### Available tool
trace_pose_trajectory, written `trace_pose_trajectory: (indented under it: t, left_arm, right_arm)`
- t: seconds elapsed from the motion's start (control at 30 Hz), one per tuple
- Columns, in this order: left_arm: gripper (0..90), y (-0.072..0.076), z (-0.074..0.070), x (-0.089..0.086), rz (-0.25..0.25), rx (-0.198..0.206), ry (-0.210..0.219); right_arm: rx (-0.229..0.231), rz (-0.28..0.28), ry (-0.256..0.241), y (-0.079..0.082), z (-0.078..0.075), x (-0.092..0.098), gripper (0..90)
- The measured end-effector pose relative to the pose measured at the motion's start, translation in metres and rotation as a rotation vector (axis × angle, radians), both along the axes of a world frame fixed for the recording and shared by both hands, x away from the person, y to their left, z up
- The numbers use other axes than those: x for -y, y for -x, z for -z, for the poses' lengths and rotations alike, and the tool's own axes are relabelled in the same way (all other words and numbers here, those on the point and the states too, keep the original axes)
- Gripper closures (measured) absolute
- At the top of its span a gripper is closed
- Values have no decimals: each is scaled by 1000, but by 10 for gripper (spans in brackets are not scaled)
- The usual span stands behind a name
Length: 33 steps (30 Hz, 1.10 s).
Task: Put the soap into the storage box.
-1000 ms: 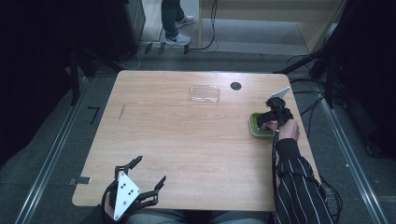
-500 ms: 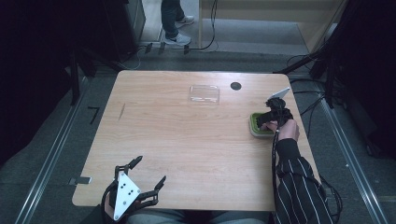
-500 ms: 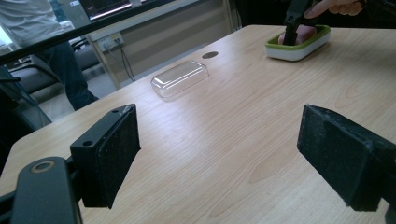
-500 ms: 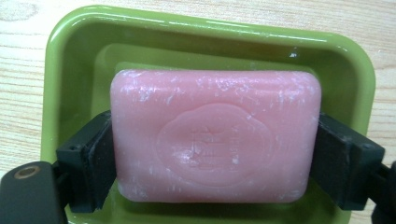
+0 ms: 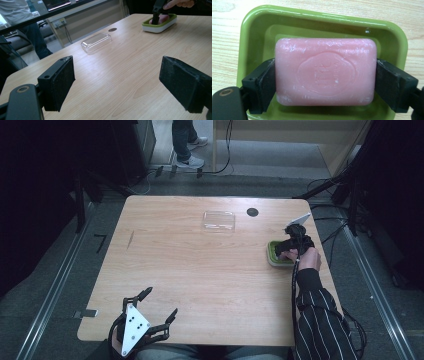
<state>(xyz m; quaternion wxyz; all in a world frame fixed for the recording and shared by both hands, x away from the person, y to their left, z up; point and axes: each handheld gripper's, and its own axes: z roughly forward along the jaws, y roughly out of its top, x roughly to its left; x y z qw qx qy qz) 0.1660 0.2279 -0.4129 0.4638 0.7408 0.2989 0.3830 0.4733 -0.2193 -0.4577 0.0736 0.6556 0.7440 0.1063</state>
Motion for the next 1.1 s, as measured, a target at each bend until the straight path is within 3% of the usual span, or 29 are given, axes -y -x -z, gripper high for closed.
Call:
trace_pose_trajectory:
  t: [0.43,1.1]
  left_arm:
    - [136,-1,0,0,-1,1,1]
    - [136,-2,0,3,7,2,2]
  right_arm:
    - [34,-38,9,7,-14,-3,84]
    - [12,-149,3,37,-30,-6,25]
